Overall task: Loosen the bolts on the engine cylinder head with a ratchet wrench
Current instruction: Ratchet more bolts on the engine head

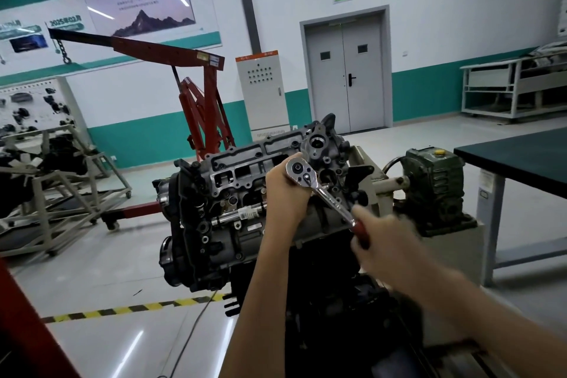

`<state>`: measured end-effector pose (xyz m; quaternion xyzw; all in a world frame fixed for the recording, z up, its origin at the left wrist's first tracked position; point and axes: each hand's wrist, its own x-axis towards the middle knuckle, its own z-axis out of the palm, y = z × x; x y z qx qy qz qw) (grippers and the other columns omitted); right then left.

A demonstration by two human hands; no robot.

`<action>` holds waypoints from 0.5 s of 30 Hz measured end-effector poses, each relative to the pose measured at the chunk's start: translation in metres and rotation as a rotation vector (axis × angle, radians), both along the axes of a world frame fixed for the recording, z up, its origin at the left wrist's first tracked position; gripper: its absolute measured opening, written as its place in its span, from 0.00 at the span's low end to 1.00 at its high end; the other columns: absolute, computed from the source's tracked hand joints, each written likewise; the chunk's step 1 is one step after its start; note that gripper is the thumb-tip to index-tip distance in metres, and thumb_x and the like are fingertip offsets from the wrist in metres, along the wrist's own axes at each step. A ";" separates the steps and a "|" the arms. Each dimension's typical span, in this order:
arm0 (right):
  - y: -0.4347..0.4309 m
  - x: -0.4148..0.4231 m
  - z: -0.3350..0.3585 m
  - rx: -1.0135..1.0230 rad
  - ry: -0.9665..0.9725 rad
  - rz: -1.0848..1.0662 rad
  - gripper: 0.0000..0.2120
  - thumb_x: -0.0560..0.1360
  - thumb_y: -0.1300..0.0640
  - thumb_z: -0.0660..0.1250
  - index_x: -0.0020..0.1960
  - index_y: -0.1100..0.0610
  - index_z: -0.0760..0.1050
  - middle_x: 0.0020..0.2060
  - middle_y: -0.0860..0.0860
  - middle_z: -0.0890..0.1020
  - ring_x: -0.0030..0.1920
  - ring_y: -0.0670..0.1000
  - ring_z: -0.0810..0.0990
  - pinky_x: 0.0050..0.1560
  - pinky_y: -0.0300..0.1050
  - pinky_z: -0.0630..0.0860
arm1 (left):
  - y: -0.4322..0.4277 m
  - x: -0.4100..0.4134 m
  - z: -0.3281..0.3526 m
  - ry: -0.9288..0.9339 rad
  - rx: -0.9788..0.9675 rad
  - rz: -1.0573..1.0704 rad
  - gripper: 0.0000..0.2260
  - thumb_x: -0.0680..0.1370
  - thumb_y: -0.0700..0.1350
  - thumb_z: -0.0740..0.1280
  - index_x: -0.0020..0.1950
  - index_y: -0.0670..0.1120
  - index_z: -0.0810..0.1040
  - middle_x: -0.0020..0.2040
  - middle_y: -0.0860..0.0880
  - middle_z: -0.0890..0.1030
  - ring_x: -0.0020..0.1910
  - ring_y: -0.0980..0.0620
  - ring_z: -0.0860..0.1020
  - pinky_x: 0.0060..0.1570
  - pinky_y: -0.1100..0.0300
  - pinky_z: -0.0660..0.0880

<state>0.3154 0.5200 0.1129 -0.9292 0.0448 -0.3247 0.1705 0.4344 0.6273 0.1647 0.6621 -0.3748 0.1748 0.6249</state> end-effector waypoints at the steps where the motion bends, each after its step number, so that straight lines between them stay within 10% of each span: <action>1: -0.016 -0.001 0.013 -0.125 0.011 -0.026 0.08 0.72 0.59 0.64 0.49 0.54 0.70 0.27 0.47 0.72 0.25 0.47 0.70 0.27 0.37 0.68 | 0.001 0.001 0.000 -0.016 0.010 -0.012 0.20 0.71 0.26 0.62 0.29 0.49 0.65 0.25 0.57 0.67 0.28 0.60 0.63 0.30 0.65 0.62; 7: -0.046 0.011 0.054 -0.334 -0.032 -0.197 0.08 0.71 0.57 0.65 0.47 0.55 0.68 0.27 0.47 0.70 0.29 0.53 0.74 0.32 0.47 0.74 | 0.003 0.004 -0.001 -0.020 -0.015 -0.087 0.21 0.72 0.30 0.67 0.29 0.53 0.68 0.25 0.58 0.69 0.27 0.61 0.63 0.29 0.66 0.62; 13: 0.037 0.001 -0.020 0.233 -0.090 -0.092 0.10 0.71 0.58 0.66 0.47 0.51 0.66 0.27 0.44 0.72 0.27 0.47 0.74 0.30 0.28 0.67 | -0.006 0.001 -0.010 -0.077 -0.049 0.010 0.18 0.72 0.29 0.67 0.34 0.51 0.67 0.29 0.58 0.70 0.30 0.61 0.65 0.33 0.65 0.65; 15: 0.070 0.012 -0.031 0.403 -0.074 -0.004 0.08 0.72 0.57 0.63 0.49 0.52 0.66 0.30 0.48 0.74 0.31 0.51 0.77 0.33 0.38 0.74 | -0.008 -0.001 -0.010 -0.023 -0.136 -0.009 0.15 0.74 0.28 0.65 0.33 0.43 0.67 0.29 0.57 0.67 0.29 0.62 0.63 0.33 0.65 0.65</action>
